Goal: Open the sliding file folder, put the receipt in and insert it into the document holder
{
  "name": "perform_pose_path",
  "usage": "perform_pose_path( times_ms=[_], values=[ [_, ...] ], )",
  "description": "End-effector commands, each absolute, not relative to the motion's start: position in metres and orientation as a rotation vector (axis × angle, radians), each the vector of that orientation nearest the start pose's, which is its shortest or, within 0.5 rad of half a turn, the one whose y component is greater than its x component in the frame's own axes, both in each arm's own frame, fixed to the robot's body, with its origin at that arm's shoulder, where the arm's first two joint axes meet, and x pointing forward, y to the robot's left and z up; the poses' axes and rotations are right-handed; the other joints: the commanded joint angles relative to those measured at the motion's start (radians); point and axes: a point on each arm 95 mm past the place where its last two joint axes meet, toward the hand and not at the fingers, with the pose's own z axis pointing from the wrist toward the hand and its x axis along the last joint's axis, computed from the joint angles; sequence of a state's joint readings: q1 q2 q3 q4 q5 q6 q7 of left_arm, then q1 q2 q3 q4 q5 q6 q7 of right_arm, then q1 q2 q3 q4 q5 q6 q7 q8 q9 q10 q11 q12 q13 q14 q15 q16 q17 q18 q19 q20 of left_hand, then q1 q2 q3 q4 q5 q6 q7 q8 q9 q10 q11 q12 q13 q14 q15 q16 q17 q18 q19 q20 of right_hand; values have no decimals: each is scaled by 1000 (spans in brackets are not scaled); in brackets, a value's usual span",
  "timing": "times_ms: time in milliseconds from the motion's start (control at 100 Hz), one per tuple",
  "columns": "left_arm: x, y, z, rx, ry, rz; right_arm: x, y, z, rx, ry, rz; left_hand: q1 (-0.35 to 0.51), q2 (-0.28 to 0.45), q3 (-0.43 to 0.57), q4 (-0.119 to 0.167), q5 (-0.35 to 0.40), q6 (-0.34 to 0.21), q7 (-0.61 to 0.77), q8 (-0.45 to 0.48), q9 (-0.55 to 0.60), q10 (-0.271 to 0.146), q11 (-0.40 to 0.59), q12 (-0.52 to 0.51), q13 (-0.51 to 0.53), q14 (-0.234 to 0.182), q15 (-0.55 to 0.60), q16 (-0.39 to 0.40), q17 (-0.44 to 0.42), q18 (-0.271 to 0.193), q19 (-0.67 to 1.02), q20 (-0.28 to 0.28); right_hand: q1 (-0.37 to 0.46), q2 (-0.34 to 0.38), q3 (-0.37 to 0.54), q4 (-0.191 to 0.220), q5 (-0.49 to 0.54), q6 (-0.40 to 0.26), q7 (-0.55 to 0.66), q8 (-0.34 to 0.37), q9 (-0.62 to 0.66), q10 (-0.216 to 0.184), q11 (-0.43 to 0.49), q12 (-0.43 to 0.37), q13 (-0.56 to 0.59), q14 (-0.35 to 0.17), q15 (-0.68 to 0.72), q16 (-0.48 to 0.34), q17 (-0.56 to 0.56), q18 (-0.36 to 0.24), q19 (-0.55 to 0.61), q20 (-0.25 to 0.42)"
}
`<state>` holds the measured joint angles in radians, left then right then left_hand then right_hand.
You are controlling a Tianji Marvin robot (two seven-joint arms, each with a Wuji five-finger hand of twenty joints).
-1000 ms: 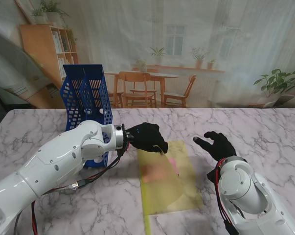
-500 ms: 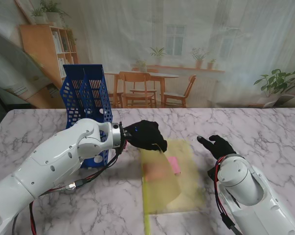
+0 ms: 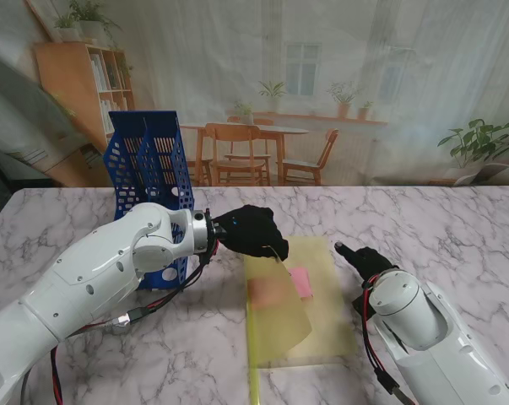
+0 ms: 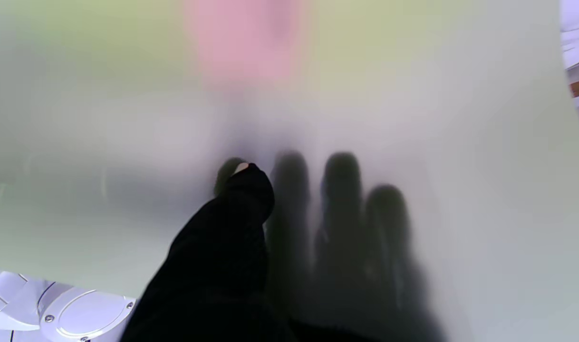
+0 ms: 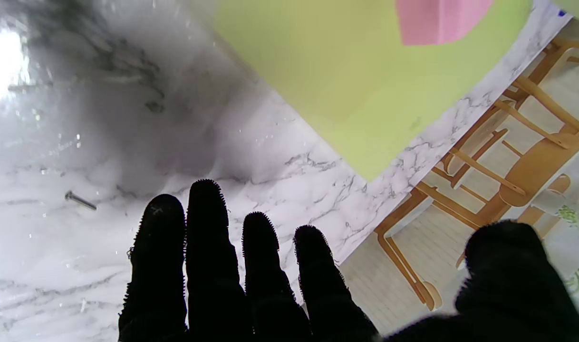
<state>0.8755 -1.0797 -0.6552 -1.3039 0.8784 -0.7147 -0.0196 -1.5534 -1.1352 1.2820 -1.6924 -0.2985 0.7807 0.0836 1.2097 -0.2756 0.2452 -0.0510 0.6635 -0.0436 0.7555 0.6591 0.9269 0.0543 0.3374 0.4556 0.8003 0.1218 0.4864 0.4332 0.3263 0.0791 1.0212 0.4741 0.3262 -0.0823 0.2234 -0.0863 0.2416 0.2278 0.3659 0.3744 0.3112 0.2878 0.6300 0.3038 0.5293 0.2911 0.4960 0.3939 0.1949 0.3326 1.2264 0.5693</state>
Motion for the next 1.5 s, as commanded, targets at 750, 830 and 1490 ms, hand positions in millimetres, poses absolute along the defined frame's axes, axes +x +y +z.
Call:
perform_pose_path(
  times_ms=[750, 830, 1490],
  values=[
    [470, -141, -250, -266, 2267, -1878, 387, -5, -323, -2996, -937, -1438, 81, 128, 35, 14, 84, -13, 163, 71, 12, 1, 14, 4, 14, 32, 44, 5, 2, -37, 28, 12, 30, 92, -131, 28, 92, 65, 76, -26, 401, 82, 117, 66, 563, 67, 376, 76, 466, 144, 381, 58],
    [471, -144, -253, -271, 2281, -1873, 385, -6, -320, -2970, -913, -1460, 81, 128, 35, 14, 84, -14, 163, 70, 12, 1, 14, 5, 14, 31, 44, 5, 2, -36, 28, 12, 37, 108, -155, 31, 81, 65, 110, -52, 463, 68, 180, 92, 580, 51, 447, 98, 470, 116, 418, 74],
    [478, -172, -268, -321, 2358, -1832, 368, -8, -310, -2798, -866, -1546, 81, 128, 34, 14, 84, -13, 160, 67, 11, 3, 12, 4, 12, 32, 40, 4, -1, -35, 26, 11, -34, 129, -247, 28, 399, -48, 113, 128, 124, -32, 131, 97, 191, 8, 292, 91, 121, 46, 221, 26]
  ],
)
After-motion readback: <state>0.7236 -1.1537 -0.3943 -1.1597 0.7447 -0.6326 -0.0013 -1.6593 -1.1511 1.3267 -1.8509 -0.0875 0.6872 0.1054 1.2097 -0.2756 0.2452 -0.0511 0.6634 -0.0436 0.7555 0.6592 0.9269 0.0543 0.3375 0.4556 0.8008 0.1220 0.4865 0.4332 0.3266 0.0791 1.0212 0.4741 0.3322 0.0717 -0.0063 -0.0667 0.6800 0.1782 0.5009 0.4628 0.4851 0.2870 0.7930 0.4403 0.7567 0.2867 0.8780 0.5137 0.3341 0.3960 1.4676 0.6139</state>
